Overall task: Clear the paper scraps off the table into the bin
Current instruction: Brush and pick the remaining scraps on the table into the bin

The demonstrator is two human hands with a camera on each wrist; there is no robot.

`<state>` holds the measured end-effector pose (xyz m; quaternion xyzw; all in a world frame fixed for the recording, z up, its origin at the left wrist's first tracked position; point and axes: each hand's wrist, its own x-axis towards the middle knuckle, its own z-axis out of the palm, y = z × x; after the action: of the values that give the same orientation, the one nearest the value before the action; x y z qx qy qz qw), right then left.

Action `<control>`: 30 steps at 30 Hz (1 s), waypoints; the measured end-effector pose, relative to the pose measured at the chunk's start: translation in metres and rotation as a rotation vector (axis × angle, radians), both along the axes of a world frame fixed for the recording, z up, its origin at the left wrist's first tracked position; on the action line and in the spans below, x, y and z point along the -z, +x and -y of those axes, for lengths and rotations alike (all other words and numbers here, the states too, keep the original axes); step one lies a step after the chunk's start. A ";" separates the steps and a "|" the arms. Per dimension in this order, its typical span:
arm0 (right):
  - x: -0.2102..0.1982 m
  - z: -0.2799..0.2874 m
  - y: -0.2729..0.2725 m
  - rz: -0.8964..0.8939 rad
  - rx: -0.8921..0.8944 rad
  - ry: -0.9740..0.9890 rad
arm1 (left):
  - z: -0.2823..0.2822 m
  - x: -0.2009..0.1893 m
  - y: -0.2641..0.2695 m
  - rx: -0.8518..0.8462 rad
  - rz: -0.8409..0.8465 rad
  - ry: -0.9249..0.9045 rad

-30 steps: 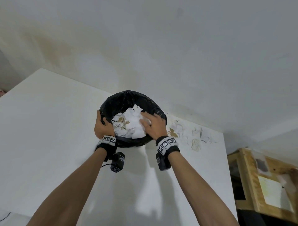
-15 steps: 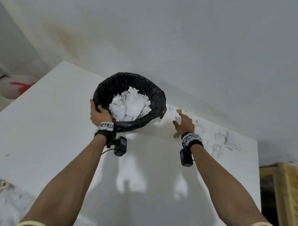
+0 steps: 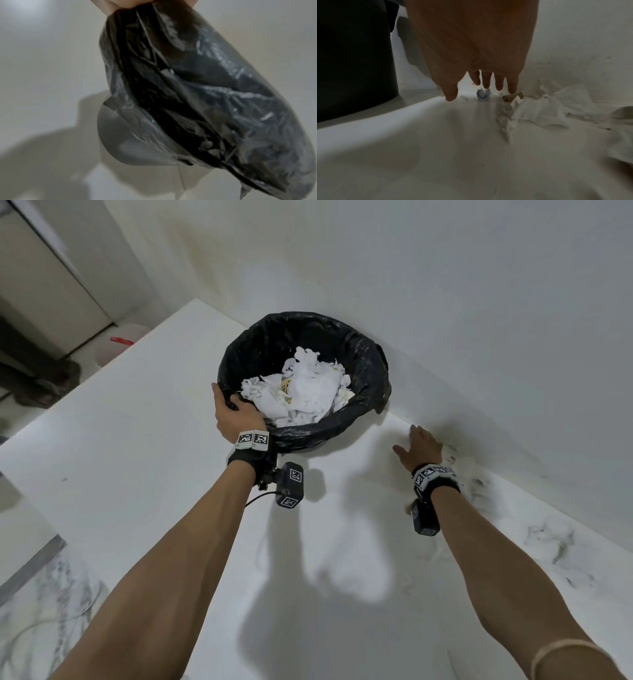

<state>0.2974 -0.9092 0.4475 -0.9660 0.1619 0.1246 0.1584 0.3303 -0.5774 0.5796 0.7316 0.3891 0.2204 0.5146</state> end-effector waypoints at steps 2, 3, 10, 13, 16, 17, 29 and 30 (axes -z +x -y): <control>0.006 -0.001 0.008 -0.033 0.007 0.053 | 0.001 0.002 0.002 -0.007 -0.010 0.007; 0.008 -0.003 0.011 -0.030 -0.001 0.074 | 0.002 0.003 0.004 -0.002 -0.008 0.009; 0.010 -0.031 -0.020 0.003 -0.265 -0.046 | 0.004 0.003 0.009 0.018 -0.006 0.030; -0.004 -0.010 -0.030 0.144 -0.253 -0.189 | 0.005 0.004 0.010 0.014 -0.004 0.019; -0.003 0.025 -0.041 0.128 0.030 -0.131 | 0.006 0.003 0.010 0.014 -0.001 0.023; 0.001 0.033 -0.045 0.056 0.119 -0.084 | 0.006 0.003 0.011 0.011 0.001 0.023; 0.021 -0.027 -0.089 0.041 -0.120 0.063 | 0.004 0.001 0.012 0.036 -0.016 0.036; 0.021 -0.027 -0.099 0.126 -0.127 0.079 | 0.004 0.001 0.013 0.042 -0.016 0.034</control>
<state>0.1984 -0.8823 0.4269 -0.9732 0.0851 0.0799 0.1980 0.3428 -0.5813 0.5787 0.7499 0.3739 0.2106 0.5034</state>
